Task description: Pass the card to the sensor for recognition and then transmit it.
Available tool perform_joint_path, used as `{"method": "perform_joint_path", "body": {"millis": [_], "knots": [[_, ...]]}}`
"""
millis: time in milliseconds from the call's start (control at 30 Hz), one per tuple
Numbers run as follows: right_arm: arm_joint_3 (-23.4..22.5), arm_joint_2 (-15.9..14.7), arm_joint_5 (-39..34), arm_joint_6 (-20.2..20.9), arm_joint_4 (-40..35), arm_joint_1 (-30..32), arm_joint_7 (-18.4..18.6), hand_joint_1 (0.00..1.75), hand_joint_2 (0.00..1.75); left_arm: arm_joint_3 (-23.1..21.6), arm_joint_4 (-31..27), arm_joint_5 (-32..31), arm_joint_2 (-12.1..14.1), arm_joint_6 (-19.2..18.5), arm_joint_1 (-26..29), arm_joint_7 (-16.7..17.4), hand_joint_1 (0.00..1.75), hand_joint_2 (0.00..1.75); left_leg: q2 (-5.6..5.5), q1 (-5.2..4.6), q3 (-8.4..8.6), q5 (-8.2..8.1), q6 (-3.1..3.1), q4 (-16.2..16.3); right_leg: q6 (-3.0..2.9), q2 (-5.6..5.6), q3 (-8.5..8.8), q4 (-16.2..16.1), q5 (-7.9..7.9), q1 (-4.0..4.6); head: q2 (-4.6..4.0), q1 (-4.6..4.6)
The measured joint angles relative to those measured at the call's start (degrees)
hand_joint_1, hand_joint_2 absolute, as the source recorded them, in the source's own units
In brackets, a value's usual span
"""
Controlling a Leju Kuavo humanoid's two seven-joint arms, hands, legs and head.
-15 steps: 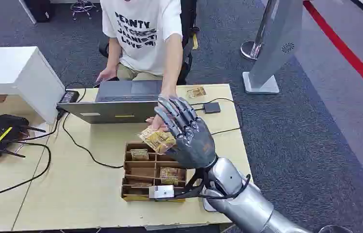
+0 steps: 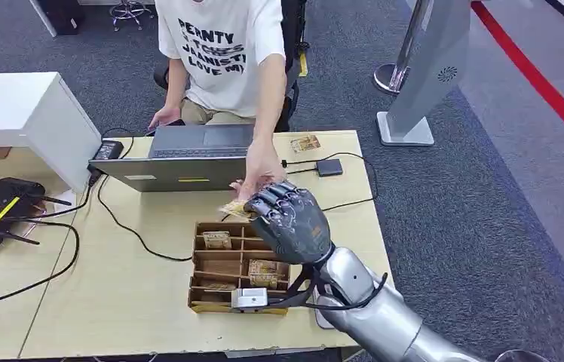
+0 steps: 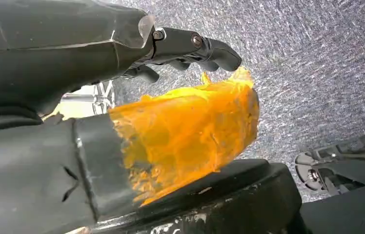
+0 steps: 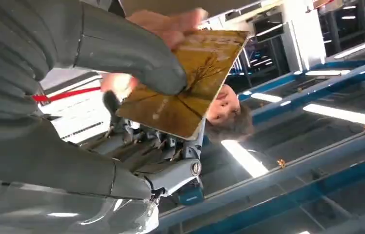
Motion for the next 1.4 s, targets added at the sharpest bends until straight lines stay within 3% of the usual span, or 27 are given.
{"method": "perform_joint_path", "body": {"millis": [267,533,833,900,967,1133,1400], "knots": [[0.2,-0.02,-1.09,0.02,0.28,0.12,0.0,1.75,1.75,0.0,0.0,0.2,0.02,0.04,0.0,0.0,0.0,0.0,0.0,0.0,0.0,0.0,0.0,0.0,0.0,0.0,-0.01,0.0,0.0,0.0,0.0,-0.02],[0.22,-0.02,-11.13,2.3,-0.48,1.51,-2.78,1.75,1.75,0.0,0.0,1.03,0.02,0.33,0.03,-0.26,0.0,0.0,0.0,0.0,0.0,0.0,0.0,0.0,0.0,0.0,-0.01,0.0,0.0,0.0,0.0,0.0],[0.2,-0.02,-13.6,3.15,-1.77,2.67,-3.85,1.75,1.75,0.0,0.0,1.38,0.02,0.37,0.04,-0.31,0.0,0.0,0.0,0.0,0.0,0.0,0.0,0.0,0.0,0.0,-0.01,0.0,0.0,0.0,0.0,0.0],[-0.3,0.0,-20.04,5.73,-2.9,3.65,-6.13,1.75,1.75,0.0,0.0,1.94,0.0,0.52,0.05,-0.44,0.0,0.0,-0.01,0.0,0.0,0.0,0.0,0.0,0.0,-0.01,-0.01,-0.01,0.0,0.0,0.0,0.0],[-1.35,0.02,-31.07,10.4,-5.12,5.64,-8.63,1.75,1.75,0.04,0.0,2.77,-0.02,1.09,0.09,-0.46,0.0,0.0,-0.02,0.0,-0.01,0.0,0.0,0.0,0.0,-0.03,-0.01,-0.01,-0.01,0.0,0.0,0.0],[-5.13,0.0,-53.25,21.02,-9.96,10.6,-9.51,1.75,1.75,0.2,0.0,3.8,-0.02,1.83,0.15,-0.46,0.0,0.0,-0.01,0.0,-0.02,-0.02,0.0,0.0,0.01,0.0,-0.03,-0.02,-0.03,0.0,0.0,0.0],[-12.92,-3.17,-63.47,26.67,-11.72,18.92,-10.41,1.75,1.75,1.29,0.0,4.85,0.0,2.34,0.33,-0.46,0.0,0.0,-0.03,-0.02,-0.03,-0.04,0.03,0.0,0.01,-0.05,0.0,-0.05,-0.03,-0.01,0.0,0.0]]}}
